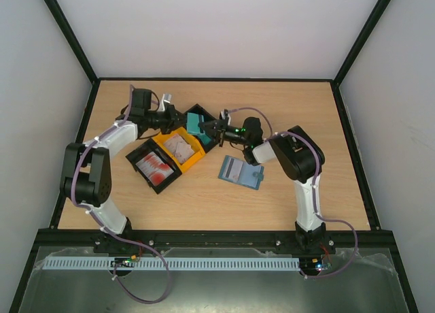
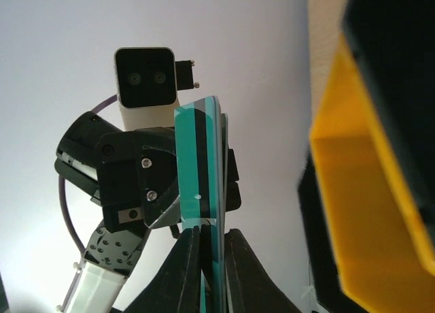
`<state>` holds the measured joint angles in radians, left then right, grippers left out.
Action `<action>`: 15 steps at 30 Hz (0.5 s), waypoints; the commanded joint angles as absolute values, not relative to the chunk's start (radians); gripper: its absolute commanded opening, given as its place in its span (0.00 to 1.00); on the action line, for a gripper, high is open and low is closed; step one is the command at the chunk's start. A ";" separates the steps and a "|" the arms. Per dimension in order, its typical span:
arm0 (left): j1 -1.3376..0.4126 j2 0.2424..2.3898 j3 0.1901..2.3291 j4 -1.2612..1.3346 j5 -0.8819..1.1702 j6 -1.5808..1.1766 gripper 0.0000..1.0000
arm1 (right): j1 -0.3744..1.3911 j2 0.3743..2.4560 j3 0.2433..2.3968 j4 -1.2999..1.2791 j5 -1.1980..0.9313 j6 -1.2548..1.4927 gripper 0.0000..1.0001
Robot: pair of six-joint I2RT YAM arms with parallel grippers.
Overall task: Put the credit cards into the card holder
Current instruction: Pick up the credit card from the storage box.
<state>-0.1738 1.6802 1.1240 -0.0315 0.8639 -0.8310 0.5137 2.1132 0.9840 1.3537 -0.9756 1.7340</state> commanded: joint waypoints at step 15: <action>-0.170 1.792 1.107 -0.025 0.869 -0.842 0.03 | 0.492 2.150 0.965 1.112 -0.891 1.660 0.28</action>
